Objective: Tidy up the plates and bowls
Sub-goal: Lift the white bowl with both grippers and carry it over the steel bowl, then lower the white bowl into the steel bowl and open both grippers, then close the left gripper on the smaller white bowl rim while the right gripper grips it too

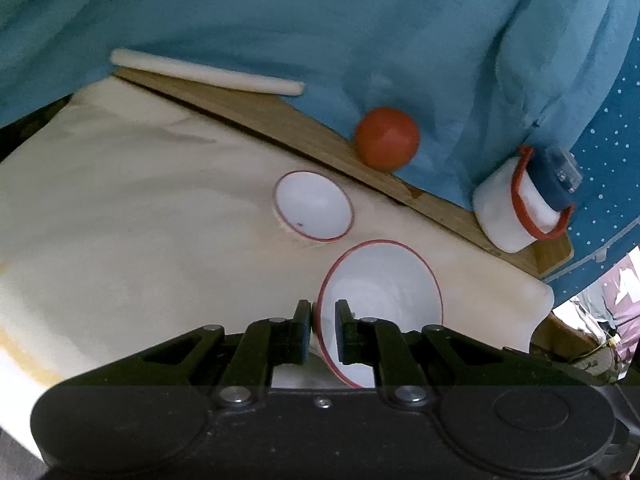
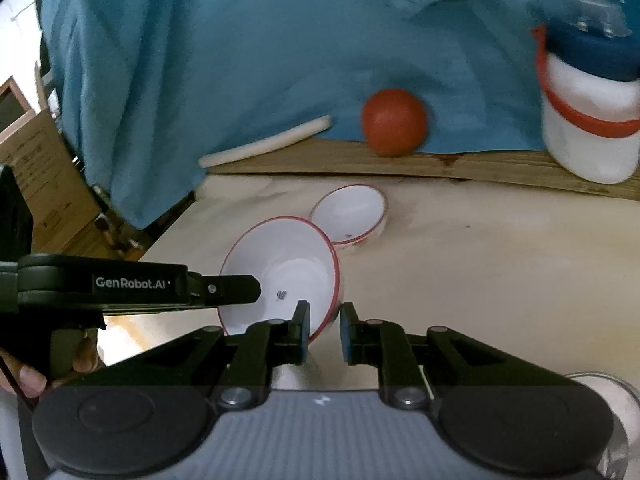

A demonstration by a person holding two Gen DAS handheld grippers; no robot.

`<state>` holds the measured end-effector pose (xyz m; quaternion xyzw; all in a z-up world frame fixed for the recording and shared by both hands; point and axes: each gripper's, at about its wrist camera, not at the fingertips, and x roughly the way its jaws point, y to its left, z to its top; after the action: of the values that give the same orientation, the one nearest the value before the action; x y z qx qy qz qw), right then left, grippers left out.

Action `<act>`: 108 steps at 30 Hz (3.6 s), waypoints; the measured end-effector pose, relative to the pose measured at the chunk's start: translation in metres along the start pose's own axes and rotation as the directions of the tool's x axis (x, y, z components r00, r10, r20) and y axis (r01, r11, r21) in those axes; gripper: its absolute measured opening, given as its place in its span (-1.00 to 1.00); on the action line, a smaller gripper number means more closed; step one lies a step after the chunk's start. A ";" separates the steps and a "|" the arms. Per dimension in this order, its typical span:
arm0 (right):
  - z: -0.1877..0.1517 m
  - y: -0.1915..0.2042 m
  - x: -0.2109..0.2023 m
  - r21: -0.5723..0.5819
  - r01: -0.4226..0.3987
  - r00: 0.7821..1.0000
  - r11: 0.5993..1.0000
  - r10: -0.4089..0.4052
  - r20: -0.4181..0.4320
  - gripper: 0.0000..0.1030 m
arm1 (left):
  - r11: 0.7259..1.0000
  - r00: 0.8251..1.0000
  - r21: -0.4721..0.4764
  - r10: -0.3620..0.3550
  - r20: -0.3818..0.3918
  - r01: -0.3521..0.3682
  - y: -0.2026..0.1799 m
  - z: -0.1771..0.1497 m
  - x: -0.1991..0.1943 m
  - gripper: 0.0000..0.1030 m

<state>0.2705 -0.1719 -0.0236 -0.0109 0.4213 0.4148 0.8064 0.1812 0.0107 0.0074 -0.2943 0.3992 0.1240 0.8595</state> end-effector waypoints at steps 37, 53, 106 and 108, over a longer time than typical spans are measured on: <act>-0.027 0.032 0.049 -0.104 -0.070 0.945 0.992 0.033 -0.324 -0.60 | 0.984 0.946 -0.079 0.128 -0.297 -0.158 0.045 -0.037 0.019 -0.75; -0.025 0.029 0.051 -0.114 -0.091 0.944 0.989 0.049 -0.326 -0.44 | 0.984 0.947 -0.050 0.150 -0.283 -0.171 0.037 -0.037 0.016 -0.54; 0.077 -0.098 0.099 0.043 0.038 0.995 0.998 -0.034 -0.096 0.99 | 0.908 0.904 -0.040 0.410 -0.122 -0.417 0.022 0.100 0.134 0.98; 0.080 -0.098 0.105 0.038 0.036 0.995 0.999 -0.033 -0.095 0.99 | 0.905 0.899 -0.026 0.418 -0.134 -0.425 0.023 0.101 0.142 0.98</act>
<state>0.4219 -0.1370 -0.0772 -0.0217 0.4667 0.3914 0.7928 0.3251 0.0869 -0.0582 -0.2314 0.5031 0.2989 0.7772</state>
